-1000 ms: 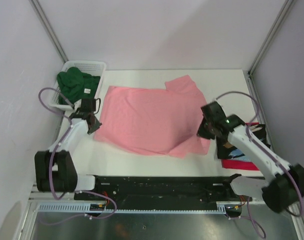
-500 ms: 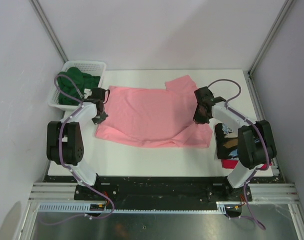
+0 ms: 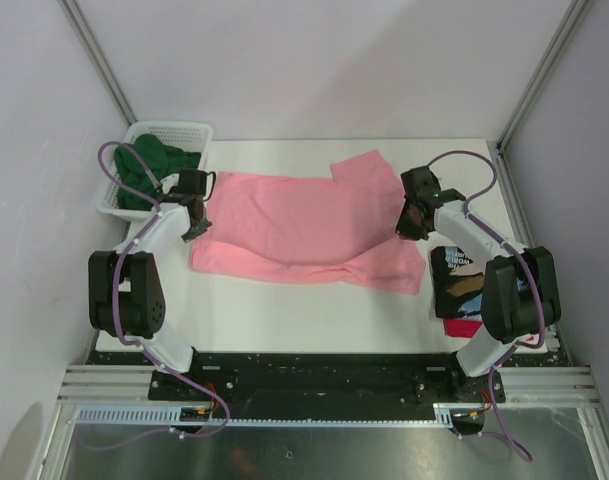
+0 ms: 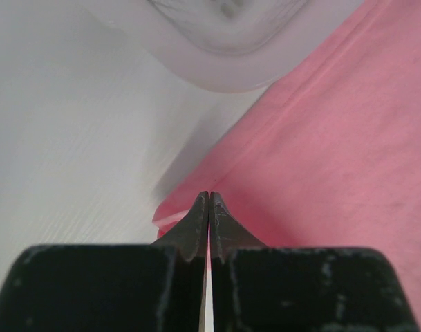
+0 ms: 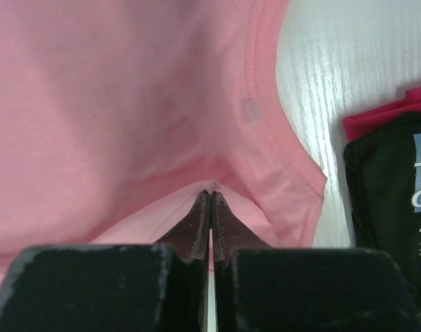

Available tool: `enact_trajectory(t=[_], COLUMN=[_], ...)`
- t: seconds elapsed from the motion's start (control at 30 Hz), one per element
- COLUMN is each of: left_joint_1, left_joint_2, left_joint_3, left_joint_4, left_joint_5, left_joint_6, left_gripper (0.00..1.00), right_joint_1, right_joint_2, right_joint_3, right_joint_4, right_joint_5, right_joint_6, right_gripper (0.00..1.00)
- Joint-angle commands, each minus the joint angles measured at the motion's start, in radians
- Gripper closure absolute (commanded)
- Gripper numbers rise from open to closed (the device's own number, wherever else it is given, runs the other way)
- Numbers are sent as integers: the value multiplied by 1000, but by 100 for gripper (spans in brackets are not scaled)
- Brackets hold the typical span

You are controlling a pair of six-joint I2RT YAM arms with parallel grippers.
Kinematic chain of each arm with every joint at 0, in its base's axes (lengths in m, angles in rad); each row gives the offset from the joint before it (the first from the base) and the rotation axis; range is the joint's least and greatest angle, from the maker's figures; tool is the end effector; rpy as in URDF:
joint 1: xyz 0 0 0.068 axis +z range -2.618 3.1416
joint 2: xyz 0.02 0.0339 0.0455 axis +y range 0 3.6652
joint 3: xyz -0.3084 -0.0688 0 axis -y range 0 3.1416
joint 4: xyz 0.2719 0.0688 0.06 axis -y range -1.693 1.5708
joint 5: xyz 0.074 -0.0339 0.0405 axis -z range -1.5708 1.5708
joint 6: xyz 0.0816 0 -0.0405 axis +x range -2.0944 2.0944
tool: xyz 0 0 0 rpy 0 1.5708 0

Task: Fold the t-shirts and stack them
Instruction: Fold the flattened tshirt in 1/3 of the way

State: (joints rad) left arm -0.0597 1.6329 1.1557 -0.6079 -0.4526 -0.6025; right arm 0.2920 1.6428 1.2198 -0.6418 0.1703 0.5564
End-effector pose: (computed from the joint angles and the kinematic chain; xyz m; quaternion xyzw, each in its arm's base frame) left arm 0.3785 0.0131 0.2194 -0.3056 0.8968 0.1298 0.2924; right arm 0.3771 0.0989 0.2291 0.1483 0.9534 0.0276 0.2612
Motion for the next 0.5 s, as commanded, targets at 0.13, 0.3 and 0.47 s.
enact_trajectory(t=[0.13,0.3,0.47], left_joint_1=[6,7,6], left_joint_2=[4,10,37], left_joint_3=[65,81,96], left_joint_4=[15,15,17], left_joint_5=[-19,-20,6], left_joint_6=[2,-1,1], left_gripper=[100,100,100], right_joint_1=[-19,-39,-61], right_joint_2=[-62,-106,-153], right_joint_3=[29,-22,-91], right_joint_4=[-20,-23,-1], right_joint_5=[49,50,23], right_joint_6=[-11,-9,-7], right_gripper=[100,100,100])
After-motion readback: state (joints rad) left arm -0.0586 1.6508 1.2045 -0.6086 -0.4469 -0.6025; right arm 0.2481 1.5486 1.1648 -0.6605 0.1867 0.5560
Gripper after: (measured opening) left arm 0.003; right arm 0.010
